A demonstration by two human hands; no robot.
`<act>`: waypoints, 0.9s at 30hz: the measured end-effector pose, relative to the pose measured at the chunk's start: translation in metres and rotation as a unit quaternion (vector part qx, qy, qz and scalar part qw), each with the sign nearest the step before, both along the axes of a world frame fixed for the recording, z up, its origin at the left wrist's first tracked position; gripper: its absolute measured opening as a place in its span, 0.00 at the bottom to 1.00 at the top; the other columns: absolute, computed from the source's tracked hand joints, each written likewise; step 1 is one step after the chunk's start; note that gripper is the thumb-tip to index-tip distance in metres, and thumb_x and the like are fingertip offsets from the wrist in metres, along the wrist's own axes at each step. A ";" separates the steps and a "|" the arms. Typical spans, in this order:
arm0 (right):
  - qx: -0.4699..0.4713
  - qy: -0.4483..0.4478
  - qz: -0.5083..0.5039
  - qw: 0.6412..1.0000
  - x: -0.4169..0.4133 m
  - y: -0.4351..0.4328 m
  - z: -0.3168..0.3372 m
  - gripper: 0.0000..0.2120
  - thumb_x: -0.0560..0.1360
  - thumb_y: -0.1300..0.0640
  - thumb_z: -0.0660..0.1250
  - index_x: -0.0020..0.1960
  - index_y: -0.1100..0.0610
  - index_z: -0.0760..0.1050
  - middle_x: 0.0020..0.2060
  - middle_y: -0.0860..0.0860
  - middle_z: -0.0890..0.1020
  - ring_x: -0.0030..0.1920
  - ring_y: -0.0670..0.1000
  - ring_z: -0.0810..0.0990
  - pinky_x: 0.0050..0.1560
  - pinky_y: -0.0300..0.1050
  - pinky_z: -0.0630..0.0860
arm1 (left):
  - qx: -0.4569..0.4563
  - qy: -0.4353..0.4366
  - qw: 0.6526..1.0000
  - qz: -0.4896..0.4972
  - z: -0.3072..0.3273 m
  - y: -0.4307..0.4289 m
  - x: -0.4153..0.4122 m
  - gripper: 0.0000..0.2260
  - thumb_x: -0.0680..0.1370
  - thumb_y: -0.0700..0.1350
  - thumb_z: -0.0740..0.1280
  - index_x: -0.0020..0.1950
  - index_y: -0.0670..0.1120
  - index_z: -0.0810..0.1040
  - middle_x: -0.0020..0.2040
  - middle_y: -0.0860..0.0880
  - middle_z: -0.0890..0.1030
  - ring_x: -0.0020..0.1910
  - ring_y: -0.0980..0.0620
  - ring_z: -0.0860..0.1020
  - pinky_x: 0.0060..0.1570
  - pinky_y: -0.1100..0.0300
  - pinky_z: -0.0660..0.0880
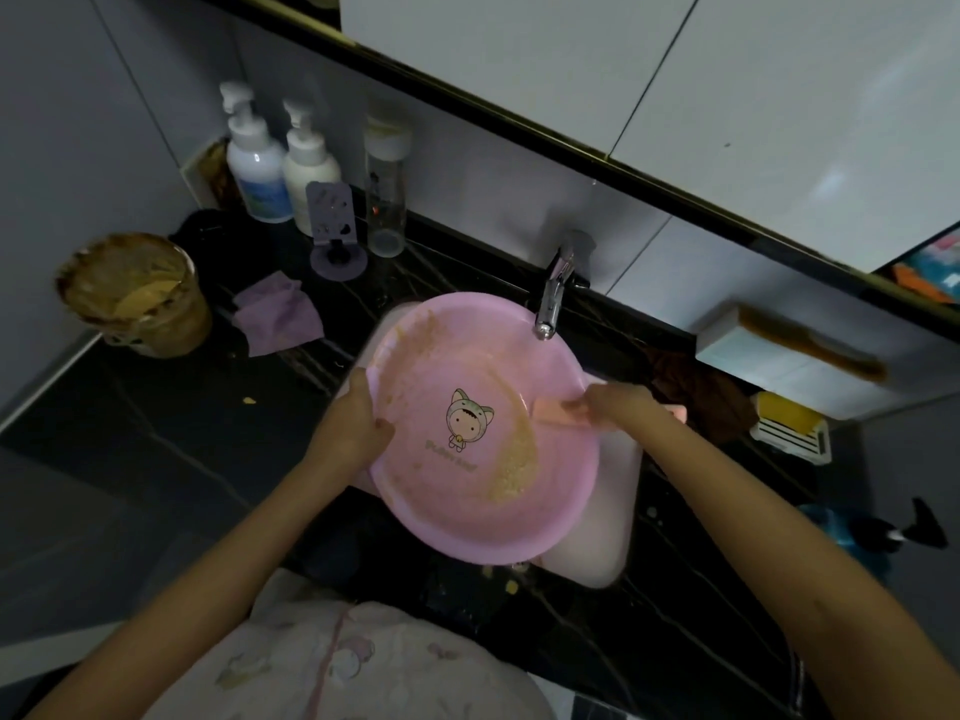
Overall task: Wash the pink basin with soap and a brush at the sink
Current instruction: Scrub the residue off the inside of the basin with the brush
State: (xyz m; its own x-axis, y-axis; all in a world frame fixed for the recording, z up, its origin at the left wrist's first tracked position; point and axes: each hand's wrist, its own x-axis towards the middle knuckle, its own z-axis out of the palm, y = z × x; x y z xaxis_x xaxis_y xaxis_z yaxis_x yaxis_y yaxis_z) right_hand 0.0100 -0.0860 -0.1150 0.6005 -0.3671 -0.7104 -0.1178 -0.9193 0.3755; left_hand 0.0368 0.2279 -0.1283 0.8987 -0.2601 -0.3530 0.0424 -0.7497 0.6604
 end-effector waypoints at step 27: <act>-0.089 -0.054 0.127 0.986 -0.011 0.000 0.012 0.26 0.81 0.60 0.54 0.76 0.47 0.52 0.56 0.55 0.76 0.52 0.55 0.79 0.45 0.45 0.73 | 0.011 -0.012 1.000 0.006 -0.006 -0.018 -0.012 0.26 0.75 0.37 0.64 0.69 0.40 0.57 0.35 0.49 0.69 0.32 0.52 0.69 0.27 0.59 0.62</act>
